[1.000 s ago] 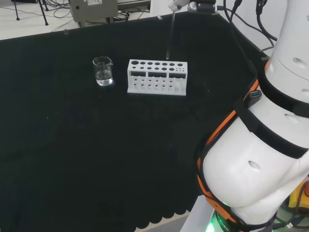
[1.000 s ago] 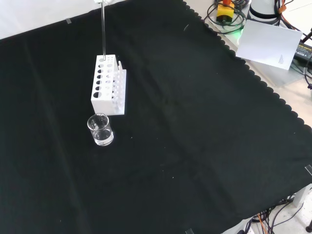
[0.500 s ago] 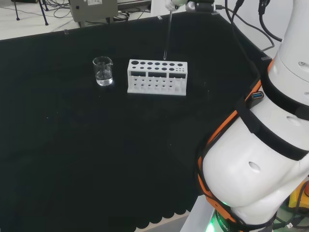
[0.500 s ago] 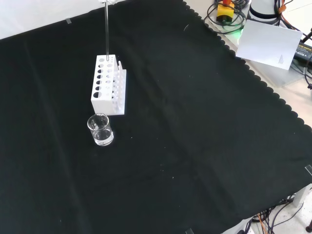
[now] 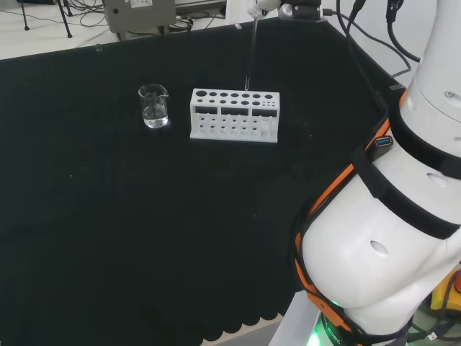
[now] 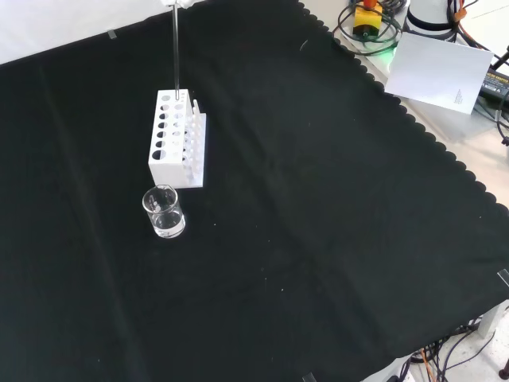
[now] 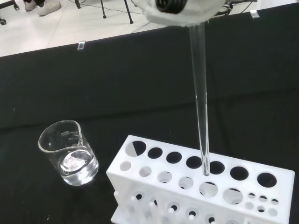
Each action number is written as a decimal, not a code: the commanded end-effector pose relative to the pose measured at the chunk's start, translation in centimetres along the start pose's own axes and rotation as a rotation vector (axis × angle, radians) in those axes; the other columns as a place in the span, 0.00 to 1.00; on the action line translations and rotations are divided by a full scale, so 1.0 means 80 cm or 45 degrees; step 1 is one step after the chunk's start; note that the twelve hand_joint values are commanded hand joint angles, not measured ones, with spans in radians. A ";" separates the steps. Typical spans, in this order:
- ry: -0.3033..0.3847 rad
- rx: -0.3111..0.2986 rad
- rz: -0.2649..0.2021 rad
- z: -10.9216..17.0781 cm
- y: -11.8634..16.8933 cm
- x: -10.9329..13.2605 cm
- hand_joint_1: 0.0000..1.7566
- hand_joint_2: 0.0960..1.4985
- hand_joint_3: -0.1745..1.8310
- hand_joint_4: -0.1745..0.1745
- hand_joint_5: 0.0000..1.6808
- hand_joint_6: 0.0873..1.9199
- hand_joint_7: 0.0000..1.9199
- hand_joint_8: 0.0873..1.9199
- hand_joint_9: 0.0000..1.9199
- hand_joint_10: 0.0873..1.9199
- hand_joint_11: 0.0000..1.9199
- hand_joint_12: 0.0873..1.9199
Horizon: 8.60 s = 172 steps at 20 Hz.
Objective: Put the glass rod back on the white test tube rack.
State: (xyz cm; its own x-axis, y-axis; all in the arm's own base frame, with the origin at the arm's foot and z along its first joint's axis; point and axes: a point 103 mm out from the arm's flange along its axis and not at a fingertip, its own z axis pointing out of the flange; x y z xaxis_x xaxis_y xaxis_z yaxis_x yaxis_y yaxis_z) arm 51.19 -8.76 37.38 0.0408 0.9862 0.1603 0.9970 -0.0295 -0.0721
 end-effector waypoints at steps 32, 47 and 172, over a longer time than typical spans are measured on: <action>0.039 0.067 -0.006 0.036 0.031 -0.002 0.70 0.66 0.00 0.00 0.89 0.02 0.82 0.45 1.00 0.19 0.94 0.40; 0.036 0.051 0.018 0.035 0.036 -0.023 0.70 0.66 0.00 0.00 0.89 0.01 0.82 0.45 1.00 0.19 0.94 0.40; 0.036 0.326 -0.006 0.124 0.080 -0.011 0.75 0.67 0.00 0.00 0.78 0.08 0.81 0.05 1.00 0.24 0.99 0.43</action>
State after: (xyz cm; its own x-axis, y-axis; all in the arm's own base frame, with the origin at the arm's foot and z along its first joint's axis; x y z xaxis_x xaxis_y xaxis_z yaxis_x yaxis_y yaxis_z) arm 56.95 -8.17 27.01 0.0392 0.9808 0.1909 0.9489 0.0233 -0.3146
